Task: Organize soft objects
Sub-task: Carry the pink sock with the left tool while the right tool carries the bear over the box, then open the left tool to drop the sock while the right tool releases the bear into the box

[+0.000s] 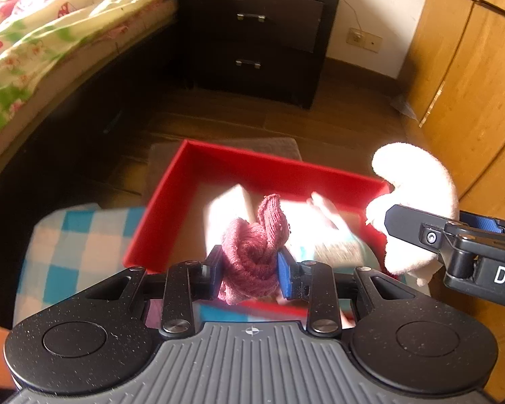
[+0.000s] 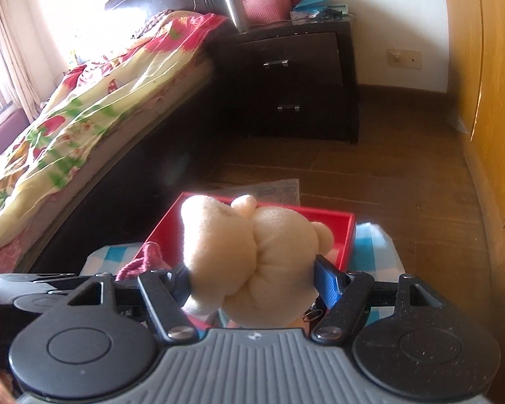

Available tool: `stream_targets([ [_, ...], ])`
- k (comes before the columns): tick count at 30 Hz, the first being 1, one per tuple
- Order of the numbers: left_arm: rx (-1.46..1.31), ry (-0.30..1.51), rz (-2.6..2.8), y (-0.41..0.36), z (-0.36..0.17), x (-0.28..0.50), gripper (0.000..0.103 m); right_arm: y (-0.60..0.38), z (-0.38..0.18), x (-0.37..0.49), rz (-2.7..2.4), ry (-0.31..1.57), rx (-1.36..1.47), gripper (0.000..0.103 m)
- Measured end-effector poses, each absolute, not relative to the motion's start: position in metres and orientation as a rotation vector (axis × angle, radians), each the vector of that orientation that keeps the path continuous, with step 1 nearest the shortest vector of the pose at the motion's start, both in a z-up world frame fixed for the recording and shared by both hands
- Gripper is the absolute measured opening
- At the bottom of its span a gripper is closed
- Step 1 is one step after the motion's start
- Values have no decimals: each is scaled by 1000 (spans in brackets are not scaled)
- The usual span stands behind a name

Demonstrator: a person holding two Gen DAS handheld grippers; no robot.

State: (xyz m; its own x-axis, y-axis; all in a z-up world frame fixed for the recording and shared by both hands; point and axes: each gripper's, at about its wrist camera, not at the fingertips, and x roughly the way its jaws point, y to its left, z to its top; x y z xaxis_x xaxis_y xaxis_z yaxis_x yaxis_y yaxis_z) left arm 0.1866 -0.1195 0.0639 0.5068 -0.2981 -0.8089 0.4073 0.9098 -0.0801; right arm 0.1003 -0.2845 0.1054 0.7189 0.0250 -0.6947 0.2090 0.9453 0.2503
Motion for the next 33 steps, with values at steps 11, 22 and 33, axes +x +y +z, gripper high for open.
stream_targets([
  [11,167,965,-308,-128,41,242,42,-284,75,165,-166,814,260,54],
  [22,155,967,-309,-120,44,230,71,-297,64,158,-176,835,357,64],
  [33,110,1081,-353,-78,37,171,72,-290,88,116,-148,796,372,67],
])
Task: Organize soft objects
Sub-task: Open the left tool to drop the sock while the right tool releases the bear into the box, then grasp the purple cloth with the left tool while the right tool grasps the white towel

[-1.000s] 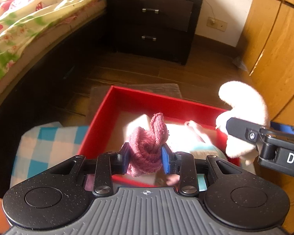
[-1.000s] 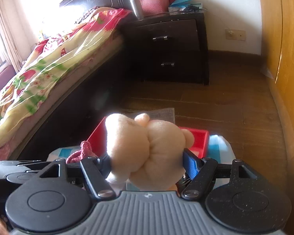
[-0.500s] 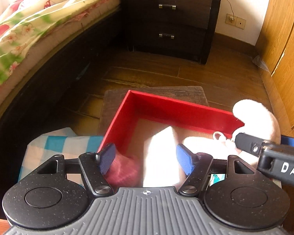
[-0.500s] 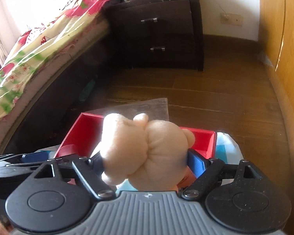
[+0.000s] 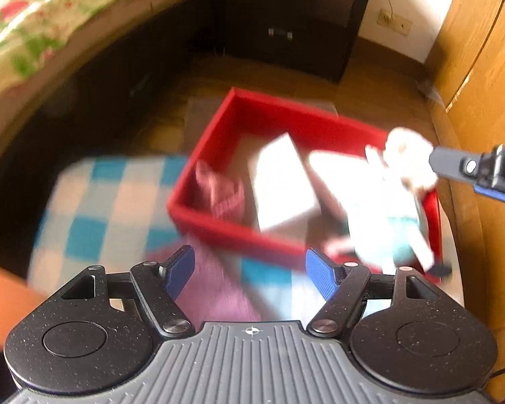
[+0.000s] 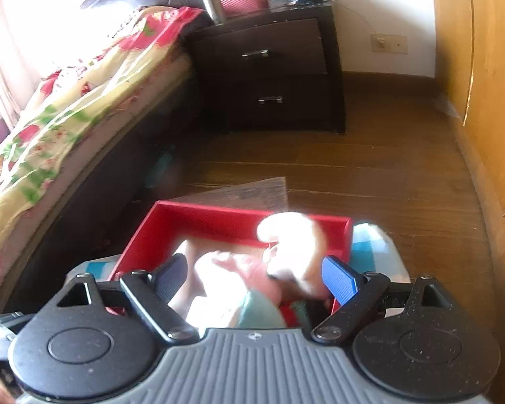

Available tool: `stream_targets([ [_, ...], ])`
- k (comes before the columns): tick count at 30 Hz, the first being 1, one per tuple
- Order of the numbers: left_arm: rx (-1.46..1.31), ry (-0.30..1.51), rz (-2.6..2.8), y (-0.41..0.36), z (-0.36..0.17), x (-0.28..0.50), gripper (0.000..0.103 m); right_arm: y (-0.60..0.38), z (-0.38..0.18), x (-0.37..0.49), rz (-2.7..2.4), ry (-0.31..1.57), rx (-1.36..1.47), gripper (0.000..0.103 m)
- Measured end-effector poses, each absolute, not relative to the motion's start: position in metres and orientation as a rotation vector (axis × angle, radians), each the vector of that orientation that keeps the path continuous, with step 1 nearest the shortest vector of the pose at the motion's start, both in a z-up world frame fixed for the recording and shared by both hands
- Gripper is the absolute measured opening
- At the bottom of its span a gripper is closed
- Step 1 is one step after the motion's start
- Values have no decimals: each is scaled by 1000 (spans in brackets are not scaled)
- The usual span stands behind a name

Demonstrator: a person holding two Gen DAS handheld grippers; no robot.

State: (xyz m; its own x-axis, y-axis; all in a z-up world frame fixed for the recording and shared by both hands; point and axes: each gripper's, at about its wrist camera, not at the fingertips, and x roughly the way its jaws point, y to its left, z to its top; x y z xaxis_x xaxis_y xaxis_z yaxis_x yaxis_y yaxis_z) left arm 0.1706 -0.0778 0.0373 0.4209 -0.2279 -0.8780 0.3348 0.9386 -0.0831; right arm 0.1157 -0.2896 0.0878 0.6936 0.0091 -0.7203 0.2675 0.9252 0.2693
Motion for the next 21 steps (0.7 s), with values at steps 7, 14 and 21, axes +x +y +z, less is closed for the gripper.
stream_targets([
  [7,107,1192,-303,-77,-12,150,62,-273,83,67,-80,813,374,67],
  [14,92,1211,-145,-79,-53,159,57,-267,92,42,-7,799,356,67],
  [21,124,1147,-133,-89,-54,162,43,-259,82,37,87,861,340,67],
])
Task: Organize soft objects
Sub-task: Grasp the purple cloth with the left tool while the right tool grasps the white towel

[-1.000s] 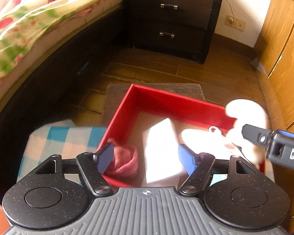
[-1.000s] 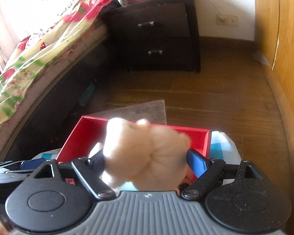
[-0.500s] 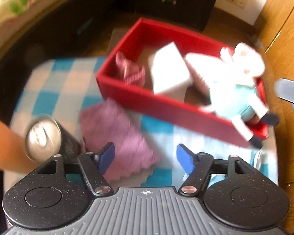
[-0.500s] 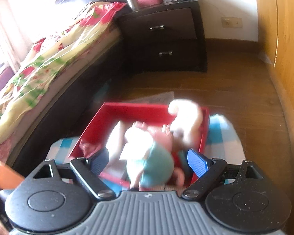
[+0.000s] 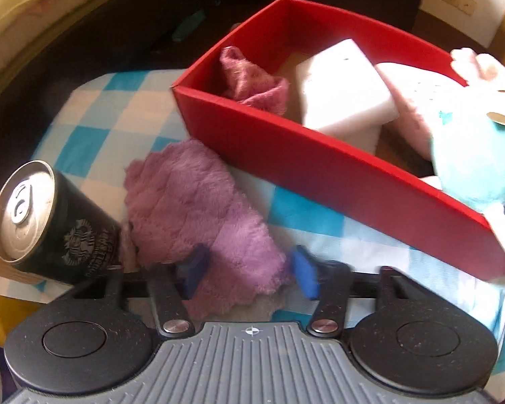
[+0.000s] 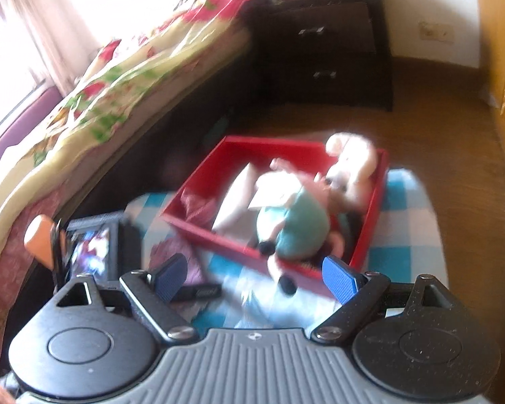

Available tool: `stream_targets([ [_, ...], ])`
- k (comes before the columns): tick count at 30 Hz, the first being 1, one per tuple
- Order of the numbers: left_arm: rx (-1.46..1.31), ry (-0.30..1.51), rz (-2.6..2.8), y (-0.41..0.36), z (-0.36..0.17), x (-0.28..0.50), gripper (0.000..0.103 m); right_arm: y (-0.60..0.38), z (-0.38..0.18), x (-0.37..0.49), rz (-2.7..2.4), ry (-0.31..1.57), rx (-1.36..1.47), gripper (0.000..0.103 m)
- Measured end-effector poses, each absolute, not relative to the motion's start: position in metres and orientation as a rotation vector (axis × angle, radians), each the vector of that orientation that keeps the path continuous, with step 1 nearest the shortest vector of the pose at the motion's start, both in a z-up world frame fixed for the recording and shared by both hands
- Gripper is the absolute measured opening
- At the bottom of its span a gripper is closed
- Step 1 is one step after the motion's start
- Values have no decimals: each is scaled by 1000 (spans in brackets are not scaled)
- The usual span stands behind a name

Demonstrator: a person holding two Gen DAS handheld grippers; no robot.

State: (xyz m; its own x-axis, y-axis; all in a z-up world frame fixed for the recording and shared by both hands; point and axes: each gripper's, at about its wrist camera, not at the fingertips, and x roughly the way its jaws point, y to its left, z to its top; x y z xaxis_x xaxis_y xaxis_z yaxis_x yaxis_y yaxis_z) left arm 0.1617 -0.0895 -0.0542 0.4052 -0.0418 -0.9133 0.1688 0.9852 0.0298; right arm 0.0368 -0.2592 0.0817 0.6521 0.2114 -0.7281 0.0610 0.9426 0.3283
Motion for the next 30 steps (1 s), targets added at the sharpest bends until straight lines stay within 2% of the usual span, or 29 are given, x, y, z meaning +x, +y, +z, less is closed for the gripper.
stream_targets([
  [1,131,1145,-144,-89,-53,160,30,-257,80,33,92,867,324,67],
  [3,140,1158,-152,-86,-50,156,15,-250,79,25,115,886,279,67],
  [7,108,1194,-216,-76,-49,138,9,-232,68,-2,186,970,199,67],
  [10,49,1240,-267,-68,-43,125,7,-211,49,-21,230,1046,160,67],
  [15,-7,1207,-321,-52,-13,103,6,-181,13,-34,263,1149,121,67],
  [24,-113,1141,-394,-28,30,88,6,-138,-16,-31,230,1142,-5,70],
  [30,-124,1155,-419,-22,28,89,6,-116,-31,-22,249,1165,-47,71],
])
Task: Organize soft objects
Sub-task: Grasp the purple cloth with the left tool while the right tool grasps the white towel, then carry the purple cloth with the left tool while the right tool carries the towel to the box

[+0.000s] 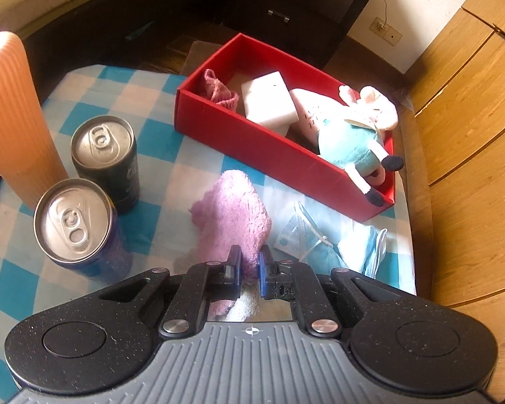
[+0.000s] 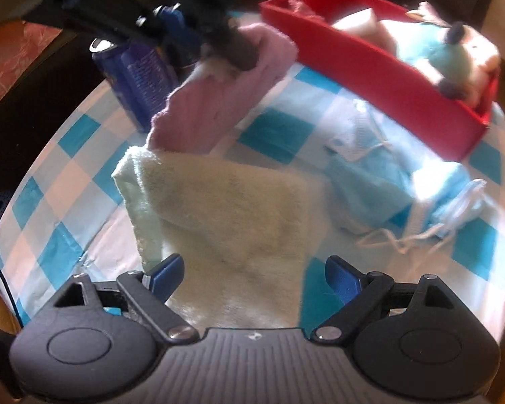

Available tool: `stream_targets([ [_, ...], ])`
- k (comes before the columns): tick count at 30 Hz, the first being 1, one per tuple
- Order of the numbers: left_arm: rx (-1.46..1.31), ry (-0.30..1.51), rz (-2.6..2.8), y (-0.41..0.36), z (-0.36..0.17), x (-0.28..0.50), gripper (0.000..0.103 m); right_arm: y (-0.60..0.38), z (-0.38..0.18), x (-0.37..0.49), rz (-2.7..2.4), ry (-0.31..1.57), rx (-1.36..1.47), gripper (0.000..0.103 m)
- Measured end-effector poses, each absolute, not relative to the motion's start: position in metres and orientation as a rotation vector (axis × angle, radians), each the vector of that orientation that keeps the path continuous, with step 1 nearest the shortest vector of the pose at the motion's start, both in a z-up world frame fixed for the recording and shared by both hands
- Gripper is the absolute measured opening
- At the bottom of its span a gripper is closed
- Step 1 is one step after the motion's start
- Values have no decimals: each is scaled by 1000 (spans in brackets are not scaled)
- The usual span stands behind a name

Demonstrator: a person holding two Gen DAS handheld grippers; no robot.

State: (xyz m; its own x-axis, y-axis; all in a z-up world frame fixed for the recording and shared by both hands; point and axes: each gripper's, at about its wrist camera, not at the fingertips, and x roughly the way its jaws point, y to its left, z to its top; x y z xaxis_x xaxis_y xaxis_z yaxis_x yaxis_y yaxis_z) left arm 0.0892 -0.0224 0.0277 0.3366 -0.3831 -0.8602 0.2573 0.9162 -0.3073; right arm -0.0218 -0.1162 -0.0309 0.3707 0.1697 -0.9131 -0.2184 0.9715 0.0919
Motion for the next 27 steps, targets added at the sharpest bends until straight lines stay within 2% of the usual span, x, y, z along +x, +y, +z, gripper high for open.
stream_targets([
  [9,-127,1164,-421,-18,26,90,7,-100,-49,-12,222,1192,-69,73],
  [11,-135,1167,-418,-17,25,91,7,-99,-48,-15,233,1191,-76,67],
  [12,-135,1168,-418,-17,26,91,7,-99,-45,-16,240,1190,-71,57],
  [13,-131,1166,-418,-17,26,90,7,-101,-43,-18,247,1186,-63,45],
  [14,-127,1164,-419,-17,27,90,7,-104,-41,-19,243,1184,-53,37],
  [15,-127,1165,-421,-18,27,89,7,-111,-36,-20,249,1190,-25,17],
  [16,-127,1166,-424,-18,27,89,7,-118,-36,-19,262,1215,38,5],
  [18,-122,1166,-431,-20,29,88,7,-132,-33,-20,277,1243,125,0],
  [27,-126,1159,-442,-19,32,85,8,-135,-12,-33,278,1186,138,0],
])
